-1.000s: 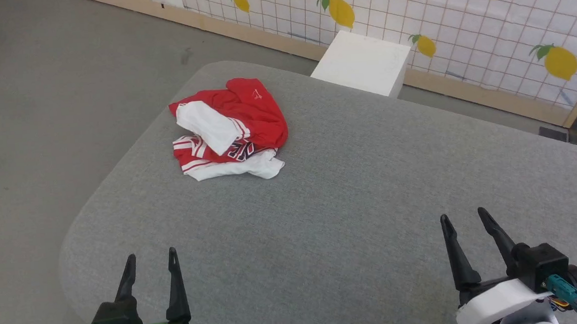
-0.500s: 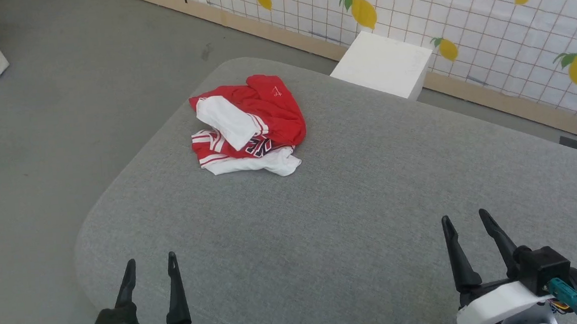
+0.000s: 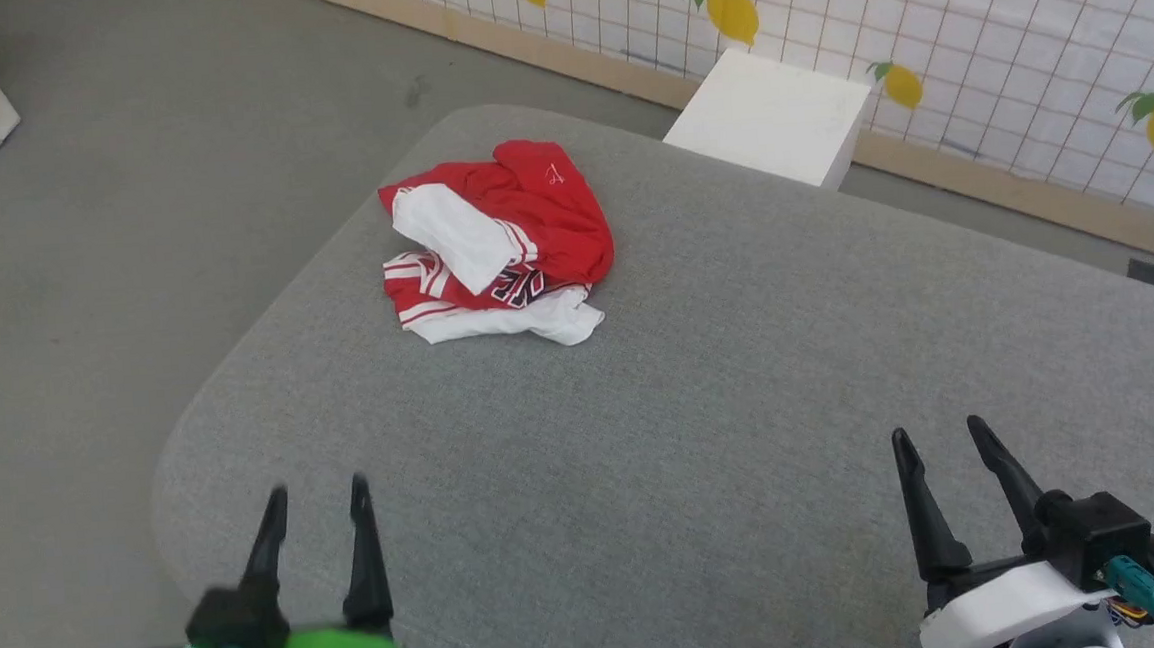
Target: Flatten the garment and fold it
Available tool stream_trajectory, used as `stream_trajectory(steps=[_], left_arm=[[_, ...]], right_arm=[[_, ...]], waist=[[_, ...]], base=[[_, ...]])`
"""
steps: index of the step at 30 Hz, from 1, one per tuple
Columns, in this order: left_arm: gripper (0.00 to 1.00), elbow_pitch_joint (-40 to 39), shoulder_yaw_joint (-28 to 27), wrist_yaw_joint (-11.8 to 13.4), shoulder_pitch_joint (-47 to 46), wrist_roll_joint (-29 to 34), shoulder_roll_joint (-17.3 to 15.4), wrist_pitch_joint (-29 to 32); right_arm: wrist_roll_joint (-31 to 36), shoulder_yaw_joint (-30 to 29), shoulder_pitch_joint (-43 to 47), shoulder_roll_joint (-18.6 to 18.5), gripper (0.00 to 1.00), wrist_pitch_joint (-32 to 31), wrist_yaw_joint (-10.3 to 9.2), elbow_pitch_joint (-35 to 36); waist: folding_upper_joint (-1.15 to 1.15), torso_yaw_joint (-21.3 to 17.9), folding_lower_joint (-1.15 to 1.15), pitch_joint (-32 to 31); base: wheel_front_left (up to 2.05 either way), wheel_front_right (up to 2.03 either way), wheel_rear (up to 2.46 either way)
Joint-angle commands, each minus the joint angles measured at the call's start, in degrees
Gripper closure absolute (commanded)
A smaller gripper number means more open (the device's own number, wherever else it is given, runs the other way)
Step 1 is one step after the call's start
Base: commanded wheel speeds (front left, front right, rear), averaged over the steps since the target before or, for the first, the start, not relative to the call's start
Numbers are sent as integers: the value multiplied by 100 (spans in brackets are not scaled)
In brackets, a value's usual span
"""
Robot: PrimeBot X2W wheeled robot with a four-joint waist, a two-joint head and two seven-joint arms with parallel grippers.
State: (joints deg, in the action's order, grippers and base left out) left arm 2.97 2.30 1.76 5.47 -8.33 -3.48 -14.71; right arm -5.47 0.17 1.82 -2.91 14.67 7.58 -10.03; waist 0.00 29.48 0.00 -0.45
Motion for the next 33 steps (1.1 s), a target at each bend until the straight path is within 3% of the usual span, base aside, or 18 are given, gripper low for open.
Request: stream_trajectory(steps=[1, 12, 22, 33], left_arm=[[0, -51, 35, -96, -340, 1, -75, 42], [0, -320, 478, -817, -2982, -322, -744, 1579], [0, 649, 627, -916, -5004, -920, -1624, 2797], [0, 1770, 793, -921, -5472, -1056, -2088, 3598]], right_arm=[[45, -24, -19, 3, 0, 33, -9, 57], [586, -160, -337, 3, 0, -228, -9, 870], [838, -82, -691, -200, 0, -697, -9, 1936], [774, -56, -1064, -402, 0, -855, -9, 2671]], waist=[[0, 2, 0, 135], [0, -255, 0, 1265], [0, -846, 0, 2467], [0, -1389, 0, 3255]], base=[[0, 0, 0], [0, 0, 0], [0, 0, 0], [0, 0, 0]])
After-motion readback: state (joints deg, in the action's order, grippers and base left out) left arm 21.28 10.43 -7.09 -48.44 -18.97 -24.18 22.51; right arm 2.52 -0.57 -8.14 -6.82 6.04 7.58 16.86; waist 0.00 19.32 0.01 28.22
